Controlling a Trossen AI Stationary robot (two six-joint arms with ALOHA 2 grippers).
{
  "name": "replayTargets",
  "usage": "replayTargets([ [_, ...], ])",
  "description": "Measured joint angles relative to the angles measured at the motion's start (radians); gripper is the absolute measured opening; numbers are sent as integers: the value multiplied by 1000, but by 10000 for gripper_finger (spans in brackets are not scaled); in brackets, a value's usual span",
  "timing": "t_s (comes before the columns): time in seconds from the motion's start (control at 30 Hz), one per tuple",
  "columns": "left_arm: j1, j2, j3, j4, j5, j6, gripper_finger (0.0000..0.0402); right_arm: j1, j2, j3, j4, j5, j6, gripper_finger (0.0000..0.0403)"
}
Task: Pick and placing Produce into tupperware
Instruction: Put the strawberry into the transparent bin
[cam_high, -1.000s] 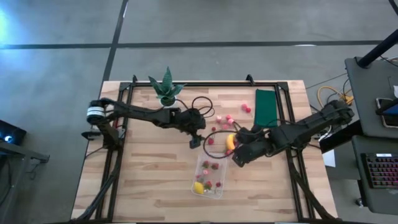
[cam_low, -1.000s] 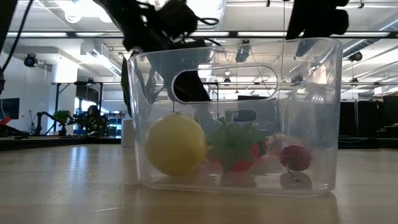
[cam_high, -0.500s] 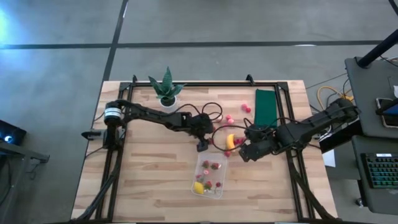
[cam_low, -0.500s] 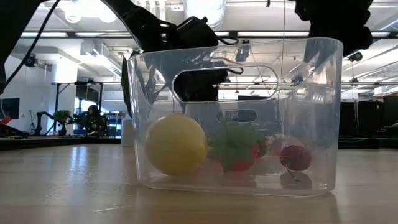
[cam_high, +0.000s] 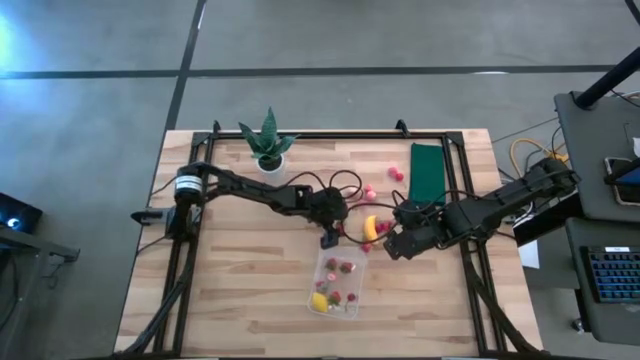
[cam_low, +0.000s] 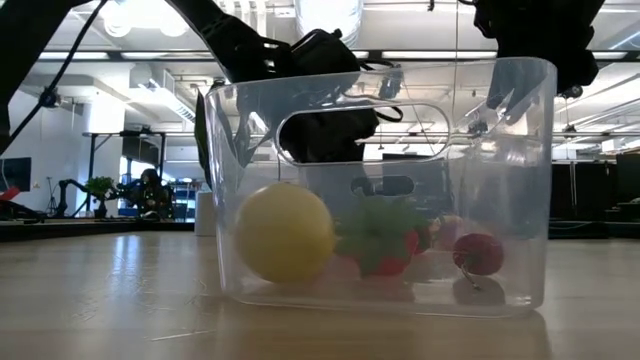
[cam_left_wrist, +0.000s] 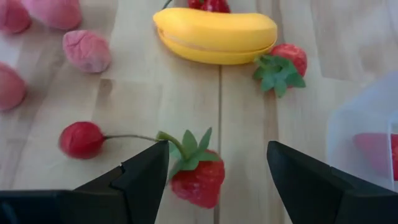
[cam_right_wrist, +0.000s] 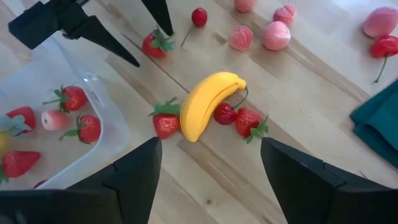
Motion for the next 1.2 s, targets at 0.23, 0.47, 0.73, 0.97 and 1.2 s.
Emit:
replayTargets([
  [0.23,-2,-3,1,-1,-12,52,229,0,2,0,0,0,-7,261],
  [0.47,-1,-4,0,-7,-12,105,172,0,2,0,0,2,-7,267],
  [0.73,-4,-18,-11,-87,-4,61,166,0,2,0,0,2,-7,262],
  [0.97,-4,-67,-6,-94,-7,35,166,0,2,0,-1,2,-15,266],
  [1.2,-3,-73,-20,-125,-6,110,166,0,2,0,-2,0,-9,263],
])
